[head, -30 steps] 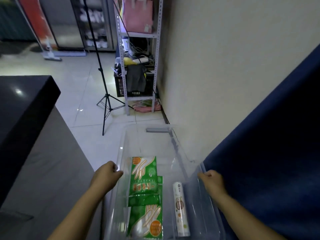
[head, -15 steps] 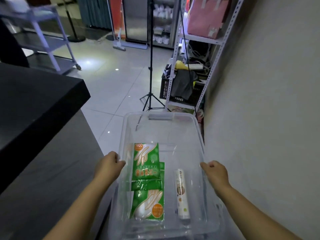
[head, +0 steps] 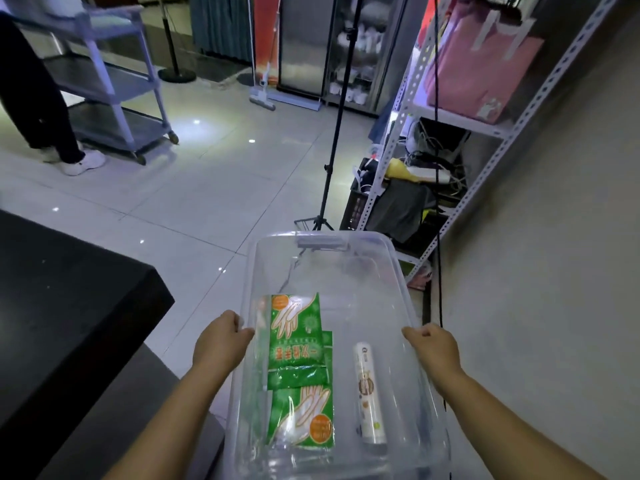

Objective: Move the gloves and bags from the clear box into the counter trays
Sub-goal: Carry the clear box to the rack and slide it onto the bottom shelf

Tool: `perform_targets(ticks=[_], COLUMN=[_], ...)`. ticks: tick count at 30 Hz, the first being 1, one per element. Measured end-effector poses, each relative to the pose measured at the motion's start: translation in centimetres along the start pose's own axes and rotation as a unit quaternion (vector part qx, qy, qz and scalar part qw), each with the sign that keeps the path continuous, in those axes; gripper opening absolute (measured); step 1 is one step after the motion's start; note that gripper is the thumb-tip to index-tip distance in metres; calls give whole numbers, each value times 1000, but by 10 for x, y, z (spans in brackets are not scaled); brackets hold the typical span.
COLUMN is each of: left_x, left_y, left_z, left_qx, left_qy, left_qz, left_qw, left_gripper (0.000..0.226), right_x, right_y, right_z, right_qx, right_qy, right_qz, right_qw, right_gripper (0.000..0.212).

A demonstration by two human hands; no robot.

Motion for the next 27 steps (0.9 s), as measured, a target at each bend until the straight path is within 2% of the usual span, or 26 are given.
perform_targets(ticks=[11,19,27], left_x=[-3,-13,31], left_y=[139,237,310], left_z=[-2,-22,-63], left_qx=[-52,-133,-203], left_qy=[-17,-53,-75], left_qz=[-78,-174,-271], left_qw=[995,974,938], left_gripper=[10,14,12], right_x=[116,241,331], right_y=[161,280,318], right_z=[85,165,276], right_qx=[23,140,230], right_qy=[-23,-82,-82], right_qz=[-45,-106,-124], right_qw=[998,981,962], right_gripper=[27,28,29])
Point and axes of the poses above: each hand's wrist, its own y-axis towards the middle knuckle, its own z-axis out of the palm, x = y × z, the point moved 4 cm from there along y, towards the middle knuckle, and after that the axes turned 7 degrees about z, right-handed, at the moved point
